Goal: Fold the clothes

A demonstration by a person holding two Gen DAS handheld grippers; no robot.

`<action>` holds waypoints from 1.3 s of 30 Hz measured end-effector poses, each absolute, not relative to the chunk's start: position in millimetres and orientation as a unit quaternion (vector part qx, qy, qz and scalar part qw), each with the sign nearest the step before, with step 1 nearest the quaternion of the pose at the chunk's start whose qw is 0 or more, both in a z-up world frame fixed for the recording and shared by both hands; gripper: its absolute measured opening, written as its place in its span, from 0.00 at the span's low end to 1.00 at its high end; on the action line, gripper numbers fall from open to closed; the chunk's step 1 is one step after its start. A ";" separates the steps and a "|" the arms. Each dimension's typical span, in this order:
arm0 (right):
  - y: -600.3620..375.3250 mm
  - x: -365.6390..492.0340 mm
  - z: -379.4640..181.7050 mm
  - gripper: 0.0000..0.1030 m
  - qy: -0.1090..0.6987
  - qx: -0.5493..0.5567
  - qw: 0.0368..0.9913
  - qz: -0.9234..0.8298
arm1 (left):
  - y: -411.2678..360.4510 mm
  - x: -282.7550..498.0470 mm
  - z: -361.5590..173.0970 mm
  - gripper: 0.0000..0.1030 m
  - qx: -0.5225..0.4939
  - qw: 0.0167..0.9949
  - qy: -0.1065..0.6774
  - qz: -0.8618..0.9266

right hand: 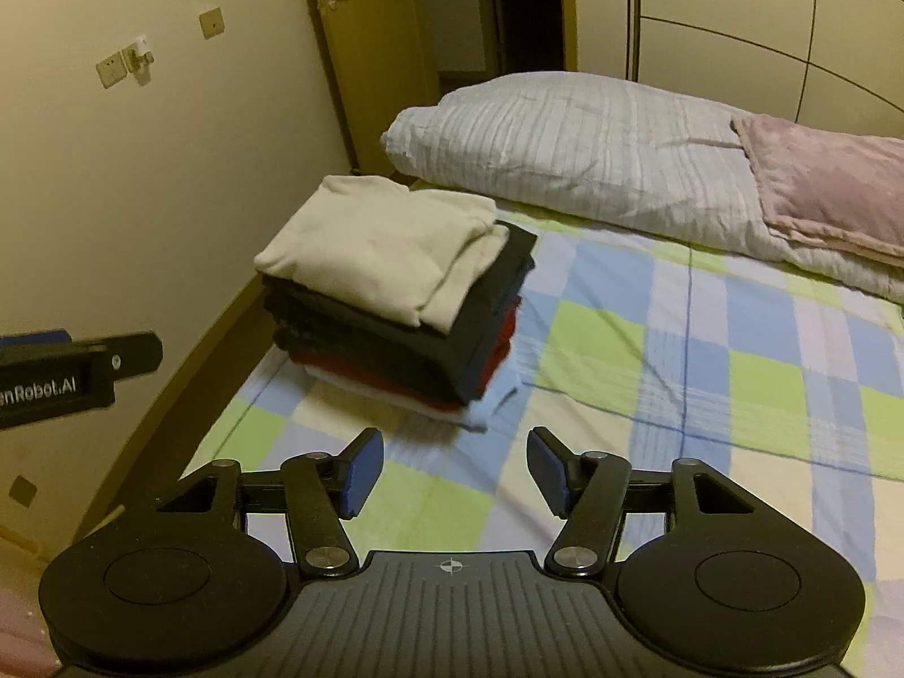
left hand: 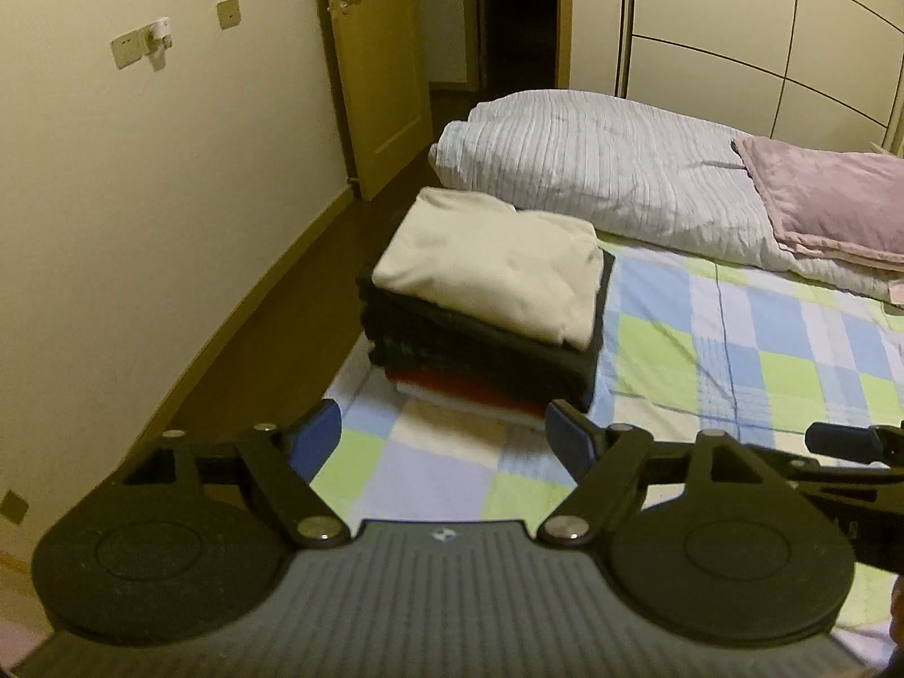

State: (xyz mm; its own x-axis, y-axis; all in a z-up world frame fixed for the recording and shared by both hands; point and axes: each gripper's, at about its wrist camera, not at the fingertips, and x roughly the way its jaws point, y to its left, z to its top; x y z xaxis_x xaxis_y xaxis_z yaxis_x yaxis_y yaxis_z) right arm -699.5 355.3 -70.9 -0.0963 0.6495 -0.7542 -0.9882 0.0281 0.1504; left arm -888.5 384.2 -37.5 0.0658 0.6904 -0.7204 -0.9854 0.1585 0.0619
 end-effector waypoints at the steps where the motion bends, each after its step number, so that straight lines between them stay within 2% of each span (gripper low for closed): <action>1: 346.9 -696.9 -71.0 0.60 0.347 -0.240 0.627 0.654 | 375.7 -888.2 -39.2 0.75 -0.236 0.689 0.319 0.607; 12: 299.1 -693.7 -72.9 0.61 0.381 -0.222 0.640 0.629 | 337.9 -897.7 -54.4 0.75 -0.245 0.687 0.333 0.598; 19: 315.0 -709.9 -78.8 0.61 0.432 -0.205 0.639 0.603 | 363.0 -923.2 -67.4 0.75 -0.252 0.696 0.353 0.573; 28: 355.3 -763.6 -102.3 0.61 0.452 -0.233 0.631 0.586 | 414.3 -958.4 -89.5 0.75 -0.275 0.697 0.384 0.540; 39: 385.5 -778.4 -125.4 0.61 0.477 -0.253 0.645 0.541 | 450.3 -964.4 -112.6 0.75 -0.282 0.708 0.416 0.497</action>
